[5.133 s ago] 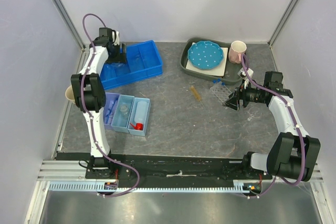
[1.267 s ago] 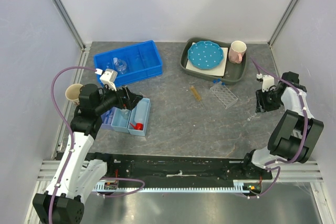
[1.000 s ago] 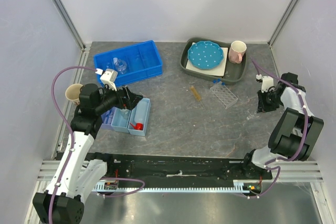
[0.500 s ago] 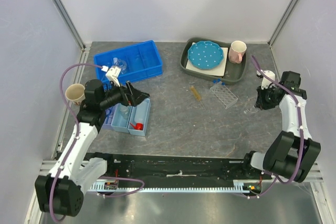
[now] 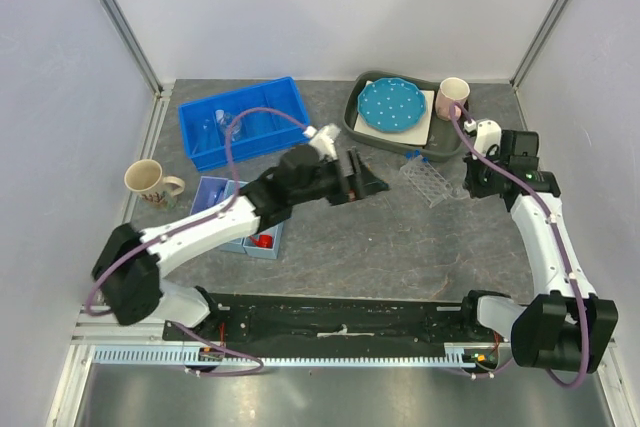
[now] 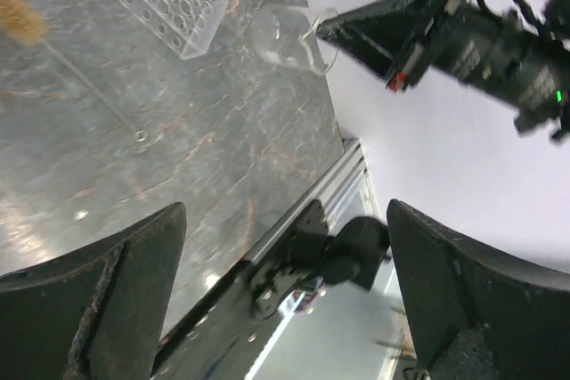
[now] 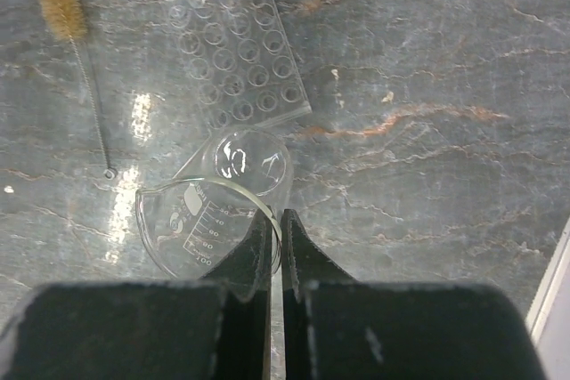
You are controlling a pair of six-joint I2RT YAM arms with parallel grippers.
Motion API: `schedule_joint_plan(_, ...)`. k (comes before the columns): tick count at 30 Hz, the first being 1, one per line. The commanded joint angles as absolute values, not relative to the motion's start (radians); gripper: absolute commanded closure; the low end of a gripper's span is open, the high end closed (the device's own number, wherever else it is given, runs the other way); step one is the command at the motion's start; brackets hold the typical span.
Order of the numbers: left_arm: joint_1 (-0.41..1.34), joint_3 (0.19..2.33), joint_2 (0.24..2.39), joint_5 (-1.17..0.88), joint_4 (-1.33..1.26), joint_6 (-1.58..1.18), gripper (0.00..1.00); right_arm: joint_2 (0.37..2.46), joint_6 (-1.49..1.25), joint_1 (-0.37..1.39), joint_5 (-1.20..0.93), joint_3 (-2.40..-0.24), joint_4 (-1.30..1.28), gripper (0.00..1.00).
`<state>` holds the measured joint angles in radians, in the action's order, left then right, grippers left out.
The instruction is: Organize the chemistry lab equipment
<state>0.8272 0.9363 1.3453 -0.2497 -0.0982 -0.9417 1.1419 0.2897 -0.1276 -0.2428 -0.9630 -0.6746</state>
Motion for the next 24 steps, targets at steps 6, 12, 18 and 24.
schedule_joint_plan(6, 1.014, 1.471, 1.747, 0.149, 0.213, -1.126, 0.07, 1.075, 0.184, -0.052, -0.265, -0.934, -0.612, 1.00)
schedule_joint_plan(12, 1.074, 1.719, 1.940, 0.213, 0.362, -1.109, 0.17, 1.074, 0.160, -0.046, -0.291, -0.942, -0.609, 1.00)
schedule_joint_plan(18, 1.111, 1.890, 2.074, 0.346, 0.521, -1.082, 0.29, 1.066, 0.132, -0.046, -0.325, -0.936, -0.606, 1.00)
schedule_joint_plan(24, 1.127, 1.991, 2.151, 0.426, 0.586, -1.013, 0.42, 1.061, 0.117, -0.046, -0.351, -0.931, -0.603, 1.00)
